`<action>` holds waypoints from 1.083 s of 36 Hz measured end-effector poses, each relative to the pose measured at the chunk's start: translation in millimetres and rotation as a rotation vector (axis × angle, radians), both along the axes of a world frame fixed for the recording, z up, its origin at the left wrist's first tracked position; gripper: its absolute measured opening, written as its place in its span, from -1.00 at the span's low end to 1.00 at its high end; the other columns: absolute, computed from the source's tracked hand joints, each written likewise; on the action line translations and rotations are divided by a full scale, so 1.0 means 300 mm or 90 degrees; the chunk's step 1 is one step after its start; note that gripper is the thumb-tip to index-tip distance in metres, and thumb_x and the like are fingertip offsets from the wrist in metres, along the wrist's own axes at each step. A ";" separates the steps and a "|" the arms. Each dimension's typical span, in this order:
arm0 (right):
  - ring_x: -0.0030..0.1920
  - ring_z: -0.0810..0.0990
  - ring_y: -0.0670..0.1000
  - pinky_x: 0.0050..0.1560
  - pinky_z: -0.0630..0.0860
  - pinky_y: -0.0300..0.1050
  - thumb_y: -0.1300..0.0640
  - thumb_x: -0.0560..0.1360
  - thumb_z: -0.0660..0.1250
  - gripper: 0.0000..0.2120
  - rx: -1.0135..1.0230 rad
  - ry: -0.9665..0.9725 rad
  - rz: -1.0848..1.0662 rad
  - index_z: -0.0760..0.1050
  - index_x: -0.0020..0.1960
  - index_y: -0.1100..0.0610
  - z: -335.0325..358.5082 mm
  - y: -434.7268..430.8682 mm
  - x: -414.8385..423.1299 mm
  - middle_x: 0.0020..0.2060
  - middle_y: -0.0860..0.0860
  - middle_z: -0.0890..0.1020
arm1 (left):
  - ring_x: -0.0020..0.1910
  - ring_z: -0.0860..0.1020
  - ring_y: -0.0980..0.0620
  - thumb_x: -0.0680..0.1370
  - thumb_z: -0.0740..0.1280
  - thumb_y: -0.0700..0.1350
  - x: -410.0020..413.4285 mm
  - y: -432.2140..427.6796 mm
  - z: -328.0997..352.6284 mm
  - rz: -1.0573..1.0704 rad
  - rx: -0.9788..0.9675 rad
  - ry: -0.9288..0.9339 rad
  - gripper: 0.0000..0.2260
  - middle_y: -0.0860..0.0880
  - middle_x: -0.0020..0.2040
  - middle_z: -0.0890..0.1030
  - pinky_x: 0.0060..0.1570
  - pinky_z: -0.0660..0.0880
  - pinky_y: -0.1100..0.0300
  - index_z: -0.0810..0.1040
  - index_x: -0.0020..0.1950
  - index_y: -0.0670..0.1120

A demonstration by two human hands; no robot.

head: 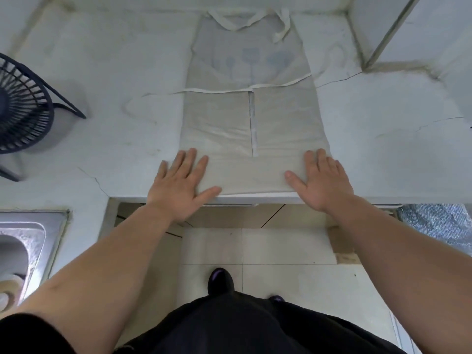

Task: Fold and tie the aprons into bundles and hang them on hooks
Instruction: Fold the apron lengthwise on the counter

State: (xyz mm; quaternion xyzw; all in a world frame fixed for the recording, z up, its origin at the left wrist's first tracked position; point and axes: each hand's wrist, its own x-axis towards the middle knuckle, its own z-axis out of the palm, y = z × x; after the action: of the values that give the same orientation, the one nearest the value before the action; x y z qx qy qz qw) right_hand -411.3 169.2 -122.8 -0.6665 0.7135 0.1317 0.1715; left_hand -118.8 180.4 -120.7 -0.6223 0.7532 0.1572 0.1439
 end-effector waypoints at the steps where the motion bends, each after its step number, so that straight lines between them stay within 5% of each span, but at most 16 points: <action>1: 0.53 -0.11 0.09 0.51 -0.18 0.00 -0.34 0.54 -0.16 -0.25 0.013 -0.002 -0.005 -0.18 0.56 0.09 0.000 0.001 0.004 0.55 0.10 -0.14 | 0.52 -0.31 0.03 0.39 -0.29 0.49 0.006 0.000 0.003 -0.004 0.009 0.000 -0.18 0.01 0.55 -0.32 0.49 -0.26 -0.04 -0.29 0.55 0.10; 4: 0.52 -0.06 0.15 0.51 -0.16 0.04 -0.35 0.53 -0.15 -0.24 0.014 0.041 -0.017 -0.13 0.55 0.12 0.015 0.003 0.023 0.54 0.13 -0.06 | 0.52 -0.33 -0.02 0.30 -0.25 0.56 -0.014 -0.012 0.021 -0.009 0.016 -0.023 -0.04 0.00 0.56 -0.30 0.47 -0.29 -0.10 -0.26 0.56 0.04; 7: 0.49 -0.02 0.19 0.48 -0.22 0.11 -0.27 0.57 -0.10 -0.33 -0.036 0.116 0.046 0.05 0.51 0.15 0.043 0.002 0.051 0.49 0.13 0.09 | 0.54 -0.26 -0.07 0.40 0.01 0.51 -0.054 -0.016 0.037 -0.089 -0.030 -0.062 -0.04 0.01 0.57 -0.24 0.46 -0.28 -0.09 -0.18 0.58 -0.06; 11: 0.46 0.14 0.13 0.45 0.00 -0.03 -0.02 0.60 0.01 -0.50 -0.025 -0.032 0.160 0.06 0.52 0.03 0.059 0.002 0.090 0.52 0.09 0.08 | 0.48 0.07 -0.10 0.47 0.29 0.28 -0.076 -0.015 0.036 -0.143 -0.046 0.031 -0.16 -0.06 0.53 0.03 0.46 0.05 0.06 -0.01 0.56 -0.09; 15: 0.52 0.02 0.10 0.49 -0.07 -0.03 -0.39 0.44 0.17 -0.16 0.081 -0.059 0.128 -0.08 0.55 -0.07 0.081 0.002 0.099 0.55 0.03 -0.07 | 0.46 0.14 -0.09 0.49 0.36 0.17 -0.070 -0.042 0.060 -0.147 -0.009 0.050 -0.23 -0.03 0.52 0.11 0.43 0.16 0.07 0.06 0.56 -0.06; 18: 0.52 0.05 0.11 0.50 0.00 -0.02 -0.45 0.34 0.26 -0.01 0.087 -0.030 0.146 -0.10 0.55 -0.05 0.090 -0.004 0.101 0.55 0.05 -0.06 | 0.44 0.21 -0.06 0.47 0.39 0.15 -0.063 -0.082 0.099 -0.153 0.036 0.046 -0.28 0.02 0.51 0.19 0.38 0.25 0.07 0.17 0.54 0.00; 22: 0.48 0.18 0.07 0.45 0.13 -0.06 -0.35 0.46 0.20 -0.24 0.072 -0.081 0.102 0.08 0.54 -0.05 0.112 -0.010 0.104 0.53 0.00 0.09 | 0.42 0.31 -0.03 0.51 0.31 0.15 -0.055 -0.123 0.140 -0.178 0.047 0.016 -0.43 0.04 0.47 0.32 0.37 0.29 0.06 0.31 0.48 0.01; 26: 0.38 0.34 0.02 0.33 0.27 -0.09 -0.34 0.50 0.10 -0.40 0.035 -0.161 0.061 0.40 0.38 0.01 0.137 -0.023 0.103 0.38 -0.05 0.41 | 0.17 0.49 -0.08 0.49 0.19 0.06 -0.051 -0.149 0.168 -0.136 0.087 0.057 -0.61 -0.03 0.21 0.56 0.15 0.47 -0.02 0.52 0.25 -0.05; 29: 0.39 0.33 0.01 0.33 0.31 -0.06 -0.37 0.44 0.20 -0.34 0.077 -0.150 0.055 0.34 0.42 -0.04 0.158 -0.039 0.096 0.40 -0.09 0.39 | 0.05 0.50 -0.10 0.56 0.14 -0.06 -0.057 -0.180 0.187 -0.104 0.098 0.088 -0.72 -0.09 0.04 0.59 0.06 0.48 0.00 0.56 0.11 -0.14; 32: 0.40 0.32 0.03 0.34 0.33 0.00 -0.09 0.48 0.32 -0.41 0.121 -0.073 0.100 0.26 0.46 -0.06 0.167 -0.076 0.086 0.41 -0.07 0.35 | -0.07 0.44 -0.07 0.60 0.11 -0.14 -0.073 -0.224 0.212 -0.097 0.113 0.110 -0.78 -0.06 -0.14 0.52 -0.18 0.35 0.13 0.51 -0.06 -0.19; 36: 0.10 0.49 0.10 0.02 0.43 -0.08 0.15 0.52 0.17 -0.87 0.127 -0.085 0.110 0.49 -0.02 0.04 0.185 -0.155 0.069 -0.08 -0.02 0.50 | -0.01 0.43 -0.09 0.60 0.15 -0.18 -0.077 -0.305 0.236 -0.054 0.167 0.135 -0.81 -0.13 -0.07 0.49 -0.18 0.27 0.17 0.51 -0.08 -0.22; 39: -0.03 0.44 0.07 -0.07 0.33 -0.14 0.13 0.54 0.17 -0.91 0.156 -0.077 0.112 0.43 -0.09 0.10 0.213 -0.217 0.060 -0.10 0.01 0.45 | 0.06 0.43 -0.06 0.62 0.20 -0.09 -0.052 -0.357 0.244 0.013 0.188 0.126 -0.75 -0.09 0.03 0.50 -0.16 0.26 0.20 0.58 0.06 -0.23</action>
State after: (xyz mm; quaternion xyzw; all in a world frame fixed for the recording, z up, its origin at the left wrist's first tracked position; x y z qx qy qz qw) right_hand -393.3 104.0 -58.9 -0.7075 0.6192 0.1917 0.2817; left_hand -134.5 73.3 -47.6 -0.5838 0.7259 0.3279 0.1573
